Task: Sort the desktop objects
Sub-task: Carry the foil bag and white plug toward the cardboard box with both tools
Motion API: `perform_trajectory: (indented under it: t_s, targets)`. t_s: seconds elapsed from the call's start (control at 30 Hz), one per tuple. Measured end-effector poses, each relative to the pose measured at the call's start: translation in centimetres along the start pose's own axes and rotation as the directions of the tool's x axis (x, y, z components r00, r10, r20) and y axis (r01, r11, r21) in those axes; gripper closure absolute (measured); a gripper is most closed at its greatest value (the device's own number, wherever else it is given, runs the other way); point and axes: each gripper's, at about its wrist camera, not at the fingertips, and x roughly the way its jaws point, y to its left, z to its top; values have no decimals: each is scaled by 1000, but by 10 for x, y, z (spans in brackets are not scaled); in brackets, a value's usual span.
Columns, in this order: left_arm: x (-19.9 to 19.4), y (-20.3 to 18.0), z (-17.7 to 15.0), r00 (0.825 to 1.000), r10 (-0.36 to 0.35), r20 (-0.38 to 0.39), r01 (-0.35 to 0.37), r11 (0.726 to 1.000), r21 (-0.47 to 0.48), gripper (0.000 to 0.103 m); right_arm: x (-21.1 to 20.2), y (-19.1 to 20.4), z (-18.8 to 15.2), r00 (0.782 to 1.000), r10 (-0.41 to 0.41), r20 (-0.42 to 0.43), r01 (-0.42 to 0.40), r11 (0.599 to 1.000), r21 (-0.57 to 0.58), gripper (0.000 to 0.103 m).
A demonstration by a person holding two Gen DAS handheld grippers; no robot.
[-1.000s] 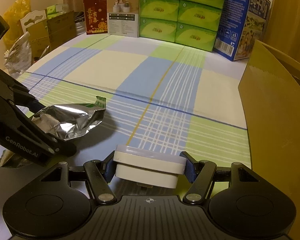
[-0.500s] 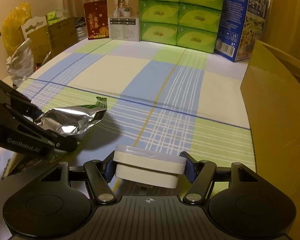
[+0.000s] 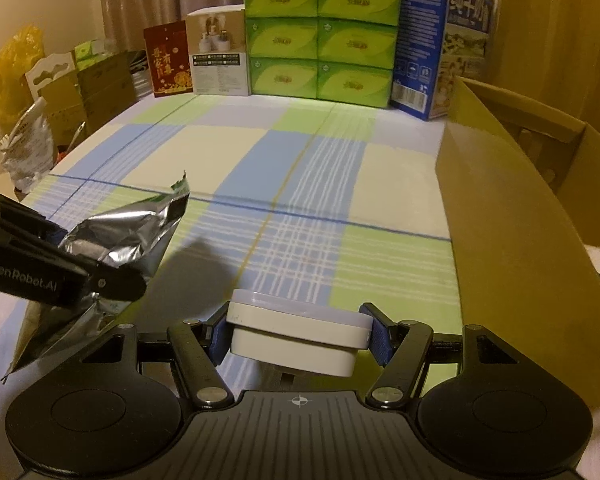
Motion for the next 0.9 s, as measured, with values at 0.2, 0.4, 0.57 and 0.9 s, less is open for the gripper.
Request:
perform_trajectory:
  t_s: [0.2,0.4,0.57,0.9]
  targets:
    - [-12,-24,-9,999,-39,1,39,999,-26,63,-24,-10,-12,1000,-29,9,29,999,35,40]
    - [-29,-46,-19,999,-47,11,48,998,-43,63,-54,-19,-22,999,-37,22,35,996,85,40]
    - [-44,-63,-27,998,-54,21,55,998,-43,63,-73,-23,-28,999,-43,29,40,994,103,40]
    - [-68,-94,-38,996,-77,40,78,996,-32,63,-106,-30,-35,998,-51,48,44,989,141,40]
